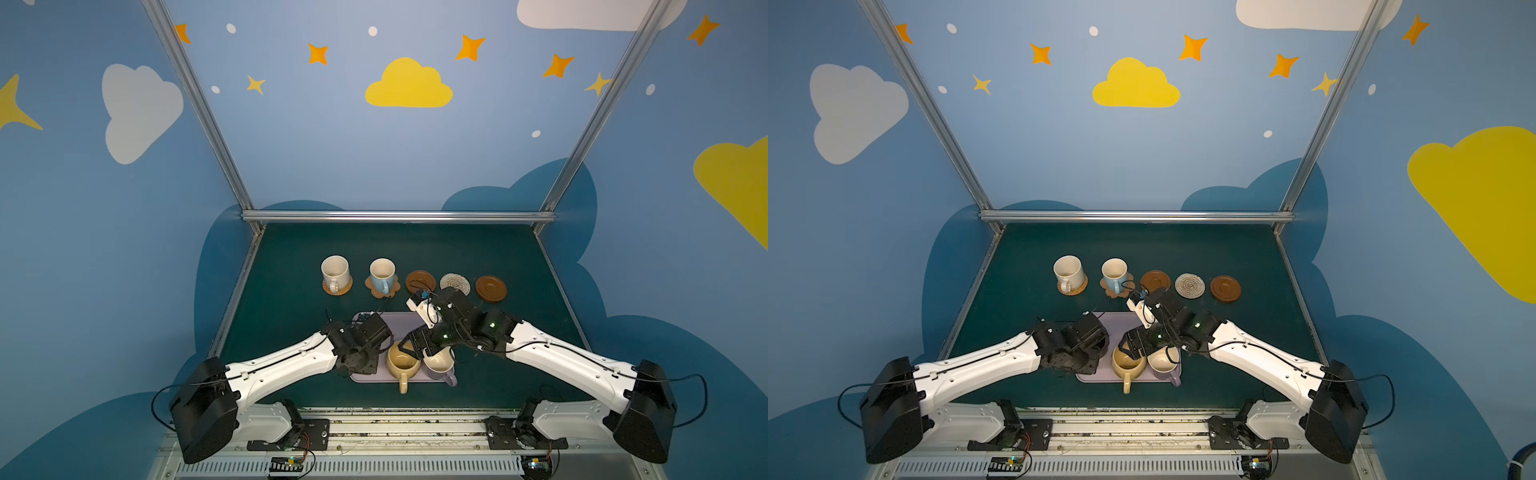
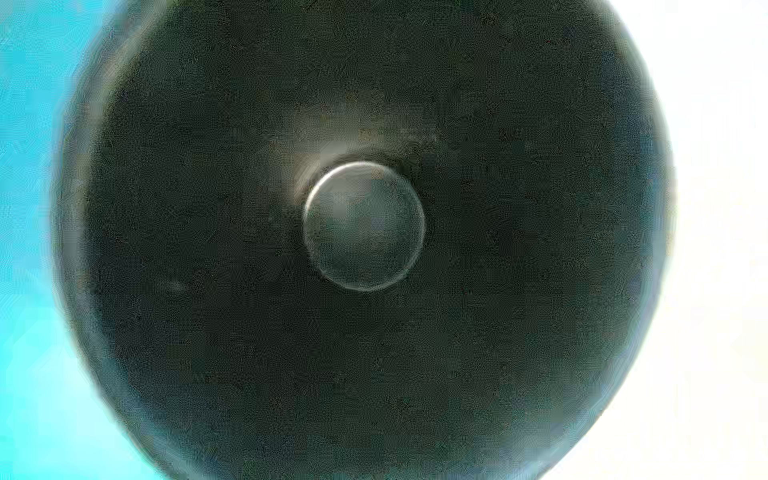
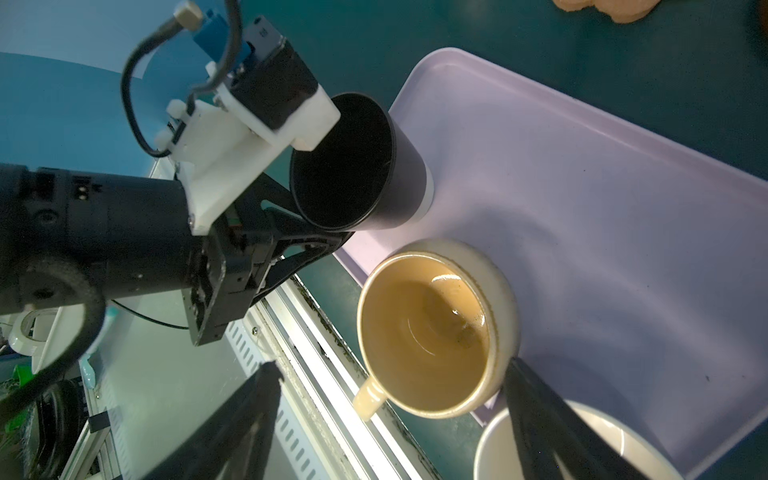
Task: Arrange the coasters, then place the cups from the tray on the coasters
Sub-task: 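Close the left gripper on the black mug's rim on the tray, then lift the black mug off the tray with the left gripper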
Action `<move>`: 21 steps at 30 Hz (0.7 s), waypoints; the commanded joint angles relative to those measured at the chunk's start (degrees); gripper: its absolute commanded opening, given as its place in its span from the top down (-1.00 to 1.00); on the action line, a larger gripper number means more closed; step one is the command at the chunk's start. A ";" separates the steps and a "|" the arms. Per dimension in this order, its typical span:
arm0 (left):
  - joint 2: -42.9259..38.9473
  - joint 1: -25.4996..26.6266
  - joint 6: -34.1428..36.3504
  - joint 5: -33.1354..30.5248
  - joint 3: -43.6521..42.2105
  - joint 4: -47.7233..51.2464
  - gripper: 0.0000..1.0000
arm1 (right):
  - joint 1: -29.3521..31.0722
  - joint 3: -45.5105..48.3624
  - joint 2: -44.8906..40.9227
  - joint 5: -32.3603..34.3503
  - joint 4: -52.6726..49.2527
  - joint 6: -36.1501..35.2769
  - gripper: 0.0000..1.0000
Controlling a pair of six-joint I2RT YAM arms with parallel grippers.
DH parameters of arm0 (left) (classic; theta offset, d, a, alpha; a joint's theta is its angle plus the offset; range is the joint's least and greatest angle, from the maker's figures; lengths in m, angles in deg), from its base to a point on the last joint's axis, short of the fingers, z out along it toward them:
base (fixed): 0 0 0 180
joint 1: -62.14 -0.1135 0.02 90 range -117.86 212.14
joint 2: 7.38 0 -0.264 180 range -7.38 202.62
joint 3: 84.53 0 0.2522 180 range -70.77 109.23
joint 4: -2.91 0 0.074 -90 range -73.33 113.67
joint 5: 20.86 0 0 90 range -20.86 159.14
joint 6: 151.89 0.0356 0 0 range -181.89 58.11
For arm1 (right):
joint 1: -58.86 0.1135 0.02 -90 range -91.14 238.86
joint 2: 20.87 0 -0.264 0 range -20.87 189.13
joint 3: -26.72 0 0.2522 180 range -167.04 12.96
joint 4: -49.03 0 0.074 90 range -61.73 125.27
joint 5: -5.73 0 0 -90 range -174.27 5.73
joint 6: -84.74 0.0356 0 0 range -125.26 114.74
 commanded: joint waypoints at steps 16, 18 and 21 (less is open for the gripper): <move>2.71 -0.08 2.10 -2.33 0.26 -3.33 0.40 | 0.38 0.49 -0.77 1.61 2.42 1.21 -0.72; 2.91 -0.07 2.06 -2.16 0.20 -3.71 0.35 | 0.39 0.56 -0.77 1.64 2.51 1.16 -0.72; 3.13 -0.08 2.05 -2.24 0.00 -4.19 0.36 | 0.43 0.57 -0.68 1.71 2.67 1.20 -0.72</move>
